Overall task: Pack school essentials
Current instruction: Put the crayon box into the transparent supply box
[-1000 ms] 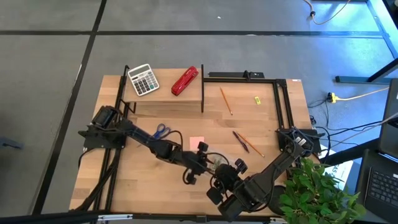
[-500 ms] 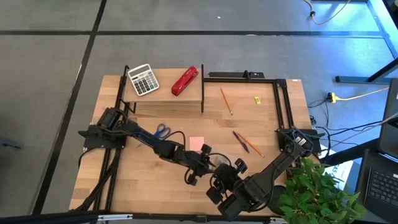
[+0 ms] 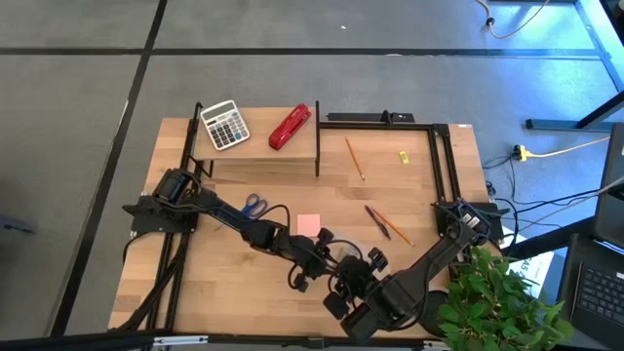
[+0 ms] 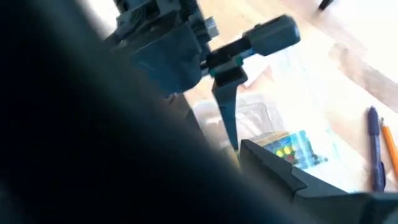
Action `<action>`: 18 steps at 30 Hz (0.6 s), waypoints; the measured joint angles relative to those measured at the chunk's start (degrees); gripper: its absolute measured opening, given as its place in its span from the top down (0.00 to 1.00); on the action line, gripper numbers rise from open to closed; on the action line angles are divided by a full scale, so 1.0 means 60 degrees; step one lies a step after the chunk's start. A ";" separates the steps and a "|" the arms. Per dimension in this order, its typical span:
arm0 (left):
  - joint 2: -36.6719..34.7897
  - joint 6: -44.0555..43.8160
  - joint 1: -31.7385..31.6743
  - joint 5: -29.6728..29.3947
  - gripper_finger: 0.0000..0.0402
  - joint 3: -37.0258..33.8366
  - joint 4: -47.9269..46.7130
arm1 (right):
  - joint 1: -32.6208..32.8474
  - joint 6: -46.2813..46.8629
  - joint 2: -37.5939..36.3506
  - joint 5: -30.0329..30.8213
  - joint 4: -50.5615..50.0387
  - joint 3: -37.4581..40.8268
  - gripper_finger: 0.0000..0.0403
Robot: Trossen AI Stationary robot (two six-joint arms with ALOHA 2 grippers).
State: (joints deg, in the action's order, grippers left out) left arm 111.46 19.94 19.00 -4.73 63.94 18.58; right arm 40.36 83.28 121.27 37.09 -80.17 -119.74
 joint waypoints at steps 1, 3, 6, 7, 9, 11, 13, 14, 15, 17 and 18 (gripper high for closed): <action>0.0000 0.0008 -0.0003 -0.0003 0.69 -0.0004 -0.0017 | 0.0000 -0.0099 0.0000 -0.0073 0.0024 -0.0035 0.64; 0.0000 0.0018 -0.0020 -0.0005 0.69 -0.0004 -0.0012 | 0.0060 -0.0264 0.0000 -0.0122 0.0043 -0.0173 0.64; 0.0000 0.0018 -0.0088 -0.0008 0.69 -0.0004 -0.0014 | 0.0120 -0.0544 0.0000 -0.0142 0.0198 -0.0383 0.64; 0.0000 0.0018 -0.0112 -0.0008 0.69 -0.0004 -0.0014 | 0.0150 -0.0692 0.0000 -0.0169 0.0281 -0.0403 0.64; 0.0000 0.0018 -0.0158 -0.0016 0.69 -0.0004 -0.0014 | 0.0244 -0.0973 0.0000 -0.0194 0.0512 -0.0404 0.64; 0.0000 0.0015 -0.0189 -0.0019 0.69 -0.0004 -0.0014 | 0.0338 -0.1013 -0.0001 -0.0204 0.0621 -0.0395 0.64; 0.0000 0.0015 -0.0193 -0.0046 0.69 -0.0004 -0.0014 | 0.0435 -0.1034 -0.0007 -0.0202 0.0804 -0.0345 0.64; 0.0000 0.0015 -0.0193 -0.0052 0.69 -0.0004 -0.0014 | 0.0466 -0.1037 -0.0007 -0.0204 0.0846 -0.0320 0.64; 0.0000 0.0015 -0.0193 -0.0055 0.69 -0.0004 -0.0017 | 0.0514 -0.1041 -0.0007 -0.0203 0.0918 -0.0309 0.64; 0.0000 0.0015 -0.0193 -0.0058 0.69 -0.0004 -0.0017 | 0.0577 -0.1067 -0.0007 -0.0200 0.1017 -0.0309 0.64; 0.0000 0.0012 -0.0189 -0.0058 0.69 -0.0004 -0.0017 | 0.0599 -0.1152 -0.0007 -0.0198 0.1064 -0.0309 0.64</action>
State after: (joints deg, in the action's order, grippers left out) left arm 111.46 20.02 17.87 -5.08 63.92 18.48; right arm 43.95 76.37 121.23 35.91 -73.78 -121.60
